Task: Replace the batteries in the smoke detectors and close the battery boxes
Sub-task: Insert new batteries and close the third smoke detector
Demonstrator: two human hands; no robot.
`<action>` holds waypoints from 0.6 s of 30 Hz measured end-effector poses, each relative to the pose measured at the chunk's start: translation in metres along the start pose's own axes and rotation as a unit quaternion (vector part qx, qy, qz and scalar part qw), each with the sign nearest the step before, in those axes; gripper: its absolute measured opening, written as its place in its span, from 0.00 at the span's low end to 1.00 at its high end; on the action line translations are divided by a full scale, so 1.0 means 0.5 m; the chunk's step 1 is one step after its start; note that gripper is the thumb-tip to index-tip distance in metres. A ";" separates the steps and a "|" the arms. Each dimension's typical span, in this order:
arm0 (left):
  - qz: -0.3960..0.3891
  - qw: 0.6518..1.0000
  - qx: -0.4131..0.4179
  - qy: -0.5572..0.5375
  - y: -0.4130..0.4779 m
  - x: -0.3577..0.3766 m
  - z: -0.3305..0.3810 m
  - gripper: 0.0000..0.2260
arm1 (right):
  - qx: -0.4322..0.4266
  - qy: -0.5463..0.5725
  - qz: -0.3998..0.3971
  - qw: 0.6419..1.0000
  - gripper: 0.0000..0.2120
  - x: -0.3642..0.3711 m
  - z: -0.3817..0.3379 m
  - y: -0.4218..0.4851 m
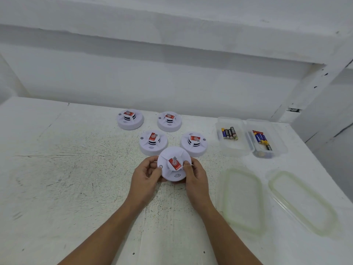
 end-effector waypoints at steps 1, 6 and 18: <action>0.000 1.000 0.001 0.000 0.000 0.000 0.000 0.11 | -0.001 -0.001 0.000 1.000 0.09 0.000 0.000 0.000; -0.007 1.000 0.003 -0.004 0.000 0.001 0.002 0.11 | 0.000 -0.007 0.004 1.000 0.09 -0.001 0.003 0.000; 0.077 0.996 0.019 -0.044 0.004 -0.060 0.025 0.10 | -0.034 -0.038 -0.028 0.998 0.10 0.049 -0.035 0.020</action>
Point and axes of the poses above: each hand's wrist, its own y-axis towards the middle knuckle, its own x-axis out of the palm, z = x × y, the point moved 10 cm from there along y, towards the middle knuckle, and after that the axes turned 12 degrees about -x, right-handed, at the moved point
